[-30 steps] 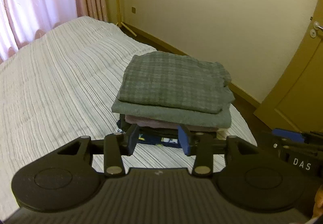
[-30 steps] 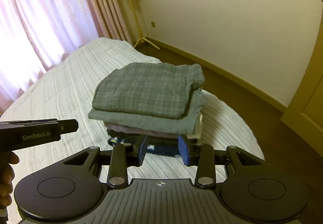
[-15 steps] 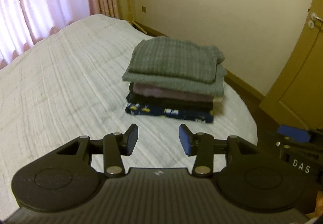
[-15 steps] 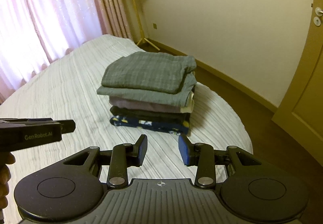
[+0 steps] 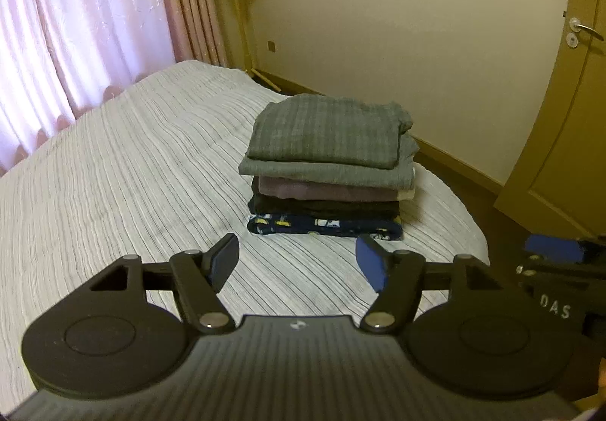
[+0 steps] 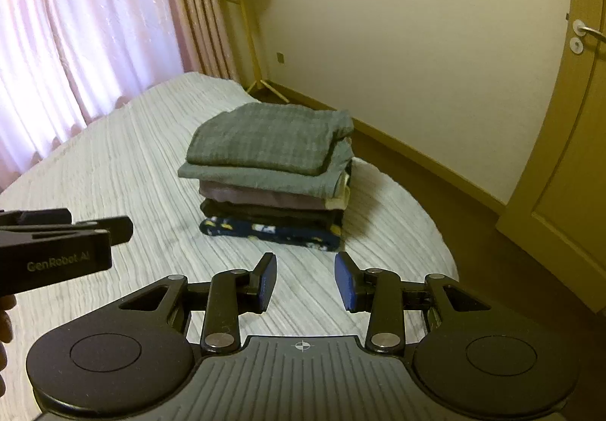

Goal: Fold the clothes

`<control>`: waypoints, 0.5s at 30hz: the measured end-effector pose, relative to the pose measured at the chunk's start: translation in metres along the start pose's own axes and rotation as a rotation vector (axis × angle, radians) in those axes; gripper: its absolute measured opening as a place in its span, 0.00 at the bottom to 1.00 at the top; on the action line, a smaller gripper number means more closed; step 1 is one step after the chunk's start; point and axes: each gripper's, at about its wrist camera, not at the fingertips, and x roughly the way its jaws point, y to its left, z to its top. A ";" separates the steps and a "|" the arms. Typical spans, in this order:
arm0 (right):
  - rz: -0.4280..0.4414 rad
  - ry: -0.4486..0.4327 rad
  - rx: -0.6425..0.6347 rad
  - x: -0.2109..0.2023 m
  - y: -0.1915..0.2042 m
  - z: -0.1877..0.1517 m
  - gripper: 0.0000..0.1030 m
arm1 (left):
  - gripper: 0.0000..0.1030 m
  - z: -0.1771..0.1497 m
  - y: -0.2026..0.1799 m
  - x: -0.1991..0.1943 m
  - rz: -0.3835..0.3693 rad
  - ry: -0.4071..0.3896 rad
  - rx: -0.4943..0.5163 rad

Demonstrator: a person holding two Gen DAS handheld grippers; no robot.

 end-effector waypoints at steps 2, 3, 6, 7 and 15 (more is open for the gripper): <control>0.003 0.013 0.011 0.001 0.003 -0.001 0.37 | 0.63 0.000 0.003 0.000 -0.007 0.005 0.003; 0.002 0.019 0.015 0.002 0.004 -0.002 0.37 | 0.63 -0.001 0.005 0.001 -0.011 0.009 0.005; -0.007 0.047 0.037 0.003 0.011 -0.004 0.37 | 0.63 -0.005 0.014 0.001 -0.027 0.030 0.003; -0.009 0.052 0.044 0.003 0.014 -0.005 0.37 | 0.63 -0.007 0.017 0.001 -0.034 0.036 0.003; -0.053 0.099 0.074 0.004 0.038 -0.015 0.37 | 0.63 -0.020 0.038 0.007 -0.069 0.092 0.014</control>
